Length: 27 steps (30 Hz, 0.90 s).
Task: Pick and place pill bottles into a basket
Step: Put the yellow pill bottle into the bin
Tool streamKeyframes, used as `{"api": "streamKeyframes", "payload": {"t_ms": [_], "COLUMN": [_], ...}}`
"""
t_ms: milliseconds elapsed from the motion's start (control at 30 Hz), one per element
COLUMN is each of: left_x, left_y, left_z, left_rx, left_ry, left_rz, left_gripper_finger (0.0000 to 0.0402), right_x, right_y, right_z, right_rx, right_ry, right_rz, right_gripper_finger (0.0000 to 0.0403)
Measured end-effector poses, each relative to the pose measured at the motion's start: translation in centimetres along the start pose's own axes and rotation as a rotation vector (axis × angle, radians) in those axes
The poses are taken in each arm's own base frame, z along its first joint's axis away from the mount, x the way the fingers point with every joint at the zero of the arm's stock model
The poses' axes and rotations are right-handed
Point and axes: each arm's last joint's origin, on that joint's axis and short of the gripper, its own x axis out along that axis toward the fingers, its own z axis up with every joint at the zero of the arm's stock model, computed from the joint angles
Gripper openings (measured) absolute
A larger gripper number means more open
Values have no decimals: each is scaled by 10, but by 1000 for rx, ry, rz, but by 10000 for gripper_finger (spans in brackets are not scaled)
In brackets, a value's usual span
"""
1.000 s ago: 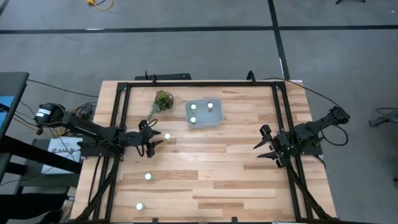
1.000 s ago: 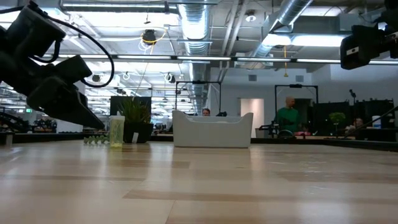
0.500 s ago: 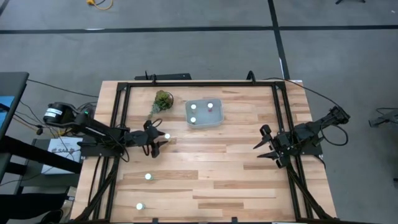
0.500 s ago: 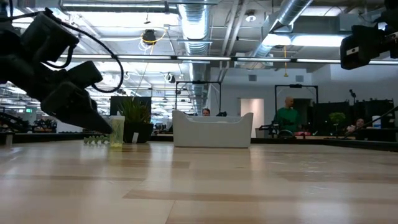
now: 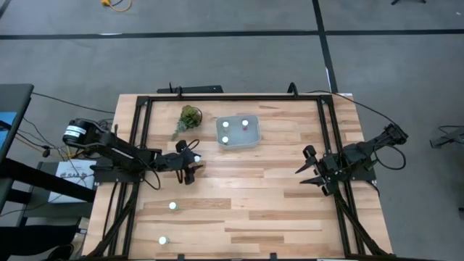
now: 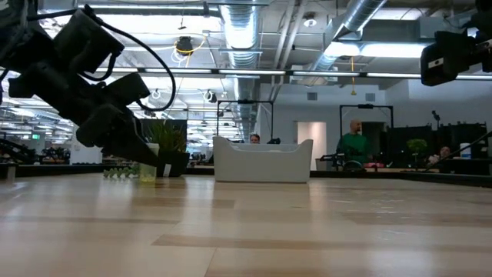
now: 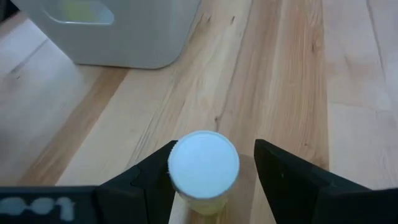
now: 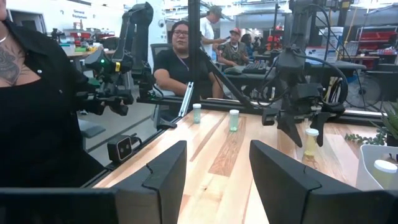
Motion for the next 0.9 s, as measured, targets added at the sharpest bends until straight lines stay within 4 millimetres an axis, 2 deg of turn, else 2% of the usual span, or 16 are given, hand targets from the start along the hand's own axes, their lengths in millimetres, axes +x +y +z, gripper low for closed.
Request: {"api": "streamKeyframes", "payload": {"t_ms": [300, 600, 700, 800, 900], "left_x": [1, 2, 2, 3, 4], "left_y": [2, 7, 7, 5, 4], "left_z": [2, 10, 15, 21, 31], "left_rx": [-82, -160, -176, -175, -173], "left_ry": [-17, -87, -130, -149, -171], "left_rz": [36, 56, 47, 44, 42], "left_gripper_finger": [193, 102, 83, 84, 103], "right_x": [0, 0, 0, 0, 0], "right_y": [0, 0, 0, 0, 0], "right_z": [0, 0, 0, 0, 0], "right_rx": [0, 0, 0, 0, 0], "right_ry": [1, 0, 0, 0, 0], "right_rz": [0, 0, 0, 0, 0], "right_gripper_finger": [168, 168, 168, 168, 168]}}
